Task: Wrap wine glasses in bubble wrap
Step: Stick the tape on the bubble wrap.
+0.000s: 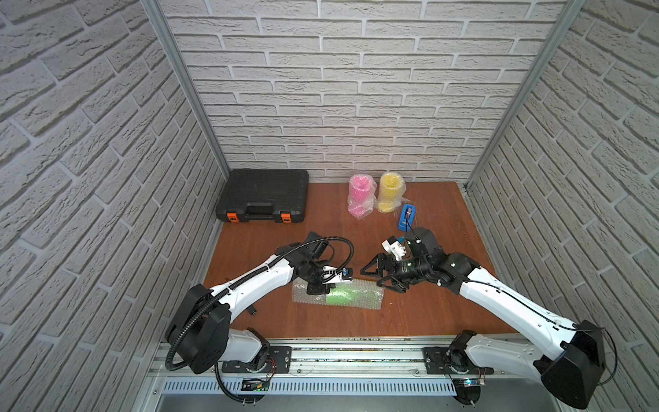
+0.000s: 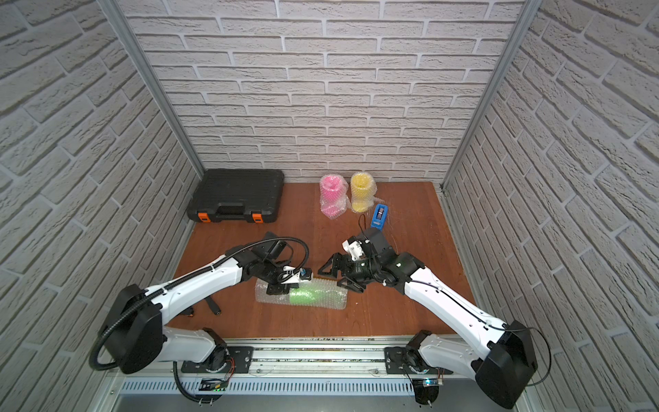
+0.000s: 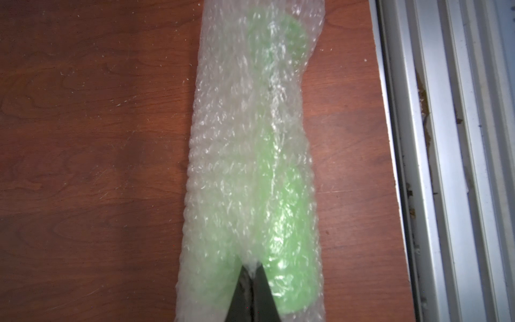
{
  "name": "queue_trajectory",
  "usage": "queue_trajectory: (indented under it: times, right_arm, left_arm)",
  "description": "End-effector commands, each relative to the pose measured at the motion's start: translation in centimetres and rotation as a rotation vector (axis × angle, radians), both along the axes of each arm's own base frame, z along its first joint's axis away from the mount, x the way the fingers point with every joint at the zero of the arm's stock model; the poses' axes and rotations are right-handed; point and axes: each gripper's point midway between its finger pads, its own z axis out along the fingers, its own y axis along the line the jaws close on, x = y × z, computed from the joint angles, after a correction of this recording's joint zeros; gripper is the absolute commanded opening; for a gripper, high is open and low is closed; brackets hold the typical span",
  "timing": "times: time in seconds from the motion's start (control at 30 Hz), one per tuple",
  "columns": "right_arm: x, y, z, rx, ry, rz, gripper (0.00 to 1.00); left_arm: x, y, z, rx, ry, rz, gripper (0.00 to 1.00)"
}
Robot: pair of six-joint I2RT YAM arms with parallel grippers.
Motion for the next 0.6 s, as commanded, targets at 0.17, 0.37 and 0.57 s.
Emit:
queue_trajectory:
  times: [0.17, 0.37, 0.57]
  right_arm:
    - [-3.2, 1.7, 1.5, 0.238, 0.248, -0.078, 0.89]
    - [-4.2, 3.3, -0.7, 0.258, 0.301, -0.074, 0.89]
    - [-4.2, 7.1, -1.6, 0.295, 0.331, 0.002, 0.87]
  left_arm:
    - [-1.3, 1.3, -2.1, 0.078, 0.055, -0.011, 0.0]
    - [-1.2, 1.0, -1.9, 0.066, 0.044, -0.018, 0.0]
    - [-1.2, 0.9, -1.7, 0.064, 0.042, -0.021, 0.0]
